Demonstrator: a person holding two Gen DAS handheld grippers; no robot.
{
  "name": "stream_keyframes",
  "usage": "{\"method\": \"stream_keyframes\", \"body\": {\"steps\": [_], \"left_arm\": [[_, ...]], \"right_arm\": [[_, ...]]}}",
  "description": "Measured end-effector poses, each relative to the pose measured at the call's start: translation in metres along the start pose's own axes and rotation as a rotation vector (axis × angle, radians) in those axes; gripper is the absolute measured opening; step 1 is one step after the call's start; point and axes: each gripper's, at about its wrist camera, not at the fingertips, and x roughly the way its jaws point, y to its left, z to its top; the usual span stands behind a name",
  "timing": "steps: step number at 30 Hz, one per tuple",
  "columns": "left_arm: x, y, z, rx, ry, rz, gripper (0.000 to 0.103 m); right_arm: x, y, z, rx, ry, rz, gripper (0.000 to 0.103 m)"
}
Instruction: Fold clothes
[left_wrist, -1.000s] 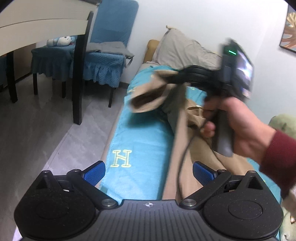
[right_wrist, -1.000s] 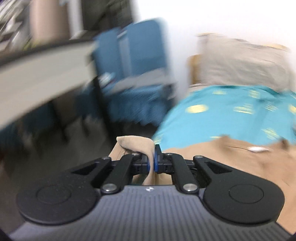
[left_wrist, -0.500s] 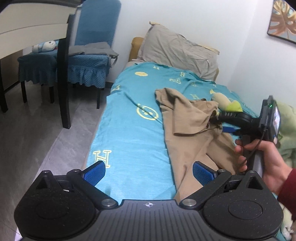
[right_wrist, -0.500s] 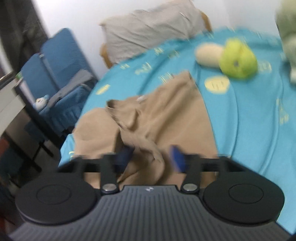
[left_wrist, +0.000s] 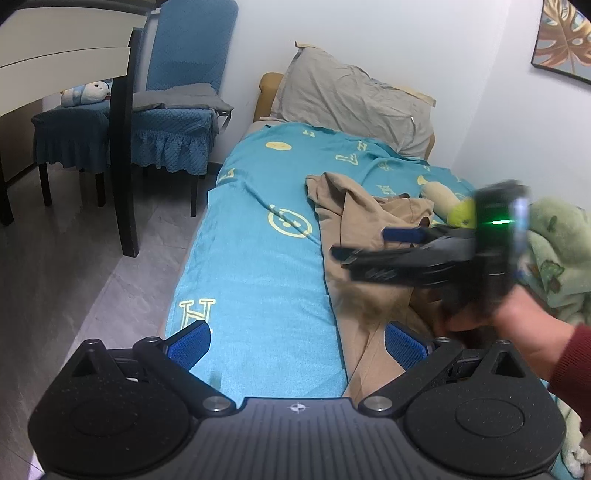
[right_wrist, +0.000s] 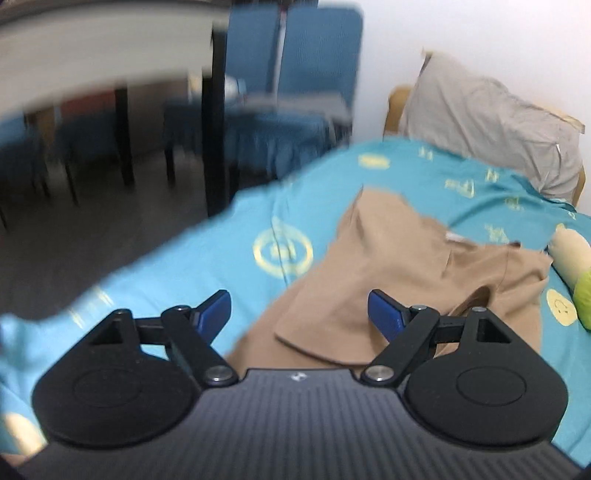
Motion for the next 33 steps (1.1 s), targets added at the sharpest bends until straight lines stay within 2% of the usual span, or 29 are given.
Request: {"method": "stream_keyframes", "body": {"steps": [1, 2, 3, 4, 5, 6, 8, 13, 16, 18, 22, 25, 31, 32, 33], "left_arm": [[0.000, 0.000, 0.000, 0.001, 0.002, 0.001, 0.102], [0.000, 0.000, -0.001, 0.001, 0.002, 0.000, 0.102], [0.000, 0.000, -0.001, 0.000, 0.001, -0.001, 0.102], [0.000, 0.000, -0.001, 0.000, 0.001, -0.002, 0.102], [0.000, 0.000, -0.001, -0.002, 0.001, -0.004, 0.102], [0.001, 0.001, -0.001, -0.003, 0.001, -0.006, 0.102], [0.001, 0.000, -0.001, -0.005, 0.006, -0.009, 0.102], [0.000, -0.006, -0.003, 0.012, 0.004, -0.043, 0.102], [-0.003, -0.014, -0.004, 0.029, -0.024, -0.113, 0.102], [-0.004, -0.018, -0.004, 0.039, -0.036, -0.157, 0.102], [0.006, -0.023, -0.006, 0.053, -0.019, -0.158, 0.102], [0.013, -0.027, -0.007, 0.064, -0.006, -0.159, 0.102], [0.027, -0.034, -0.009, 0.086, 0.020, -0.161, 0.102], [0.029, -0.035, -0.010, 0.089, 0.025, -0.162, 0.102], [0.031, -0.036, -0.010, 0.093, 0.029, -0.162, 0.102]], "right_arm": [[0.006, -0.001, 0.000, 0.008, 0.024, -0.021, 0.077], [0.010, -0.006, 0.000, 0.031, 0.038, -0.033, 0.064], [0.012, -0.011, 0.000, 0.069, 0.043, -0.039, 0.048], [0.009, -0.020, 0.000, 0.128, 0.030, -0.033, 0.039], [0.005, -0.030, -0.001, 0.193, 0.006, -0.025, 0.019], [0.000, -0.040, -0.003, 0.257, -0.018, -0.016, 0.012], [-0.010, -0.058, -0.004, 0.365, -0.067, -0.013, 0.007], [-0.021, -0.103, 0.010, 0.467, -0.195, -0.116, 0.006], [-0.016, -0.140, 0.020, 0.545, -0.238, -0.205, 0.006], [-0.007, -0.164, 0.022, 0.594, -0.233, -0.266, 0.006], [0.019, -0.207, 0.010, 0.681, -0.171, -0.345, 0.006], [0.041, -0.222, -0.006, 0.706, -0.102, -0.348, 0.006], [0.044, -0.215, -0.020, 0.670, -0.070, -0.305, 0.009], [0.039, -0.213, -0.018, 0.661, -0.059, -0.295, 0.014], [0.033, -0.211, -0.016, 0.641, -0.051, -0.293, 0.035]]}}
